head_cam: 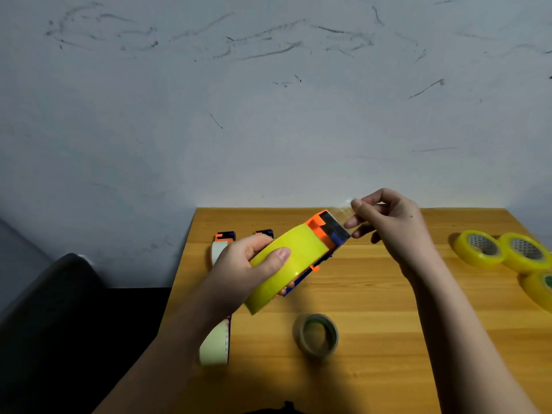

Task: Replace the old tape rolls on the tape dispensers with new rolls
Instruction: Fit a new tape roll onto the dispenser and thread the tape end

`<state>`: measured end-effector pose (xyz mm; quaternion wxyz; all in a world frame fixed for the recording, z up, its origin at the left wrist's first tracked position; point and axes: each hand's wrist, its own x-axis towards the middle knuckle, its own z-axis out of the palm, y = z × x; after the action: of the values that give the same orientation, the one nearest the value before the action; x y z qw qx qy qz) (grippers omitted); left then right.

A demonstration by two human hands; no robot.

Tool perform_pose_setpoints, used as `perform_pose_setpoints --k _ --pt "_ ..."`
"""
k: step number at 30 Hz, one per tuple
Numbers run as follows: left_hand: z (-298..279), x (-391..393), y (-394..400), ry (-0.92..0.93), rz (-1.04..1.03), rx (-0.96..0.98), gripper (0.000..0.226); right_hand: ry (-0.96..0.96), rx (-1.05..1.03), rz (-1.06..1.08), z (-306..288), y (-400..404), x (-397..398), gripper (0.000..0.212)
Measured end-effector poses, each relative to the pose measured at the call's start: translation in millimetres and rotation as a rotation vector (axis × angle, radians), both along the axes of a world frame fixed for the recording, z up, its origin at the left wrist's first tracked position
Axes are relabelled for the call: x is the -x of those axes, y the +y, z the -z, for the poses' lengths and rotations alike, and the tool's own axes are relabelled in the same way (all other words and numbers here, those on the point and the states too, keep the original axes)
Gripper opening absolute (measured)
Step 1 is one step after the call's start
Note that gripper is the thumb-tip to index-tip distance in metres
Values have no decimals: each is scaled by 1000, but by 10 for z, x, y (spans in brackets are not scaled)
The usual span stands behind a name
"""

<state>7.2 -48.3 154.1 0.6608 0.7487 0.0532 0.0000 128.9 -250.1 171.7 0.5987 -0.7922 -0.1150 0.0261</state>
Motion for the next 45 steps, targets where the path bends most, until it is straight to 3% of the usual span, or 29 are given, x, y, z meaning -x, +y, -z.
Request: perform_pose_setpoints --k 5,9,16,20,23,26,28,35,42,45 --pt "7 31 -66 -26 -61 21 18 17 -18 -1 -47 -36 38 12" --pt "-12 34 -77 -41 -56 36 18 18 -51 18 -17 -50 46 12" --pt "44 21 -48 55 -57 121 33 -270 -47 -5 -116 5 170 13" --pt "99 12 -119 156 -113 166 35 -333 46 -94 -221 97 229 13" --pt "26 28 -203 179 -120 153 20 -331 86 -122 -260 128 242 12" --pt "9 -18 -204 183 -46 39 63 -304 83 -185 -281 123 258 12" --pt "23 -20 -185 171 -23 0 71 -306 117 -184 -266 124 251 12" --pt "27 -21 -157 69 -41 35 27 -126 24 -39 -110 63 96 11" --pt "78 -35 -80 1 -38 -55 31 -28 -31 47 -15 -12 -87 10" --pt "63 -27 -74 -5 -41 -52 21 -23 -24 36 -19 -41 -143 9"
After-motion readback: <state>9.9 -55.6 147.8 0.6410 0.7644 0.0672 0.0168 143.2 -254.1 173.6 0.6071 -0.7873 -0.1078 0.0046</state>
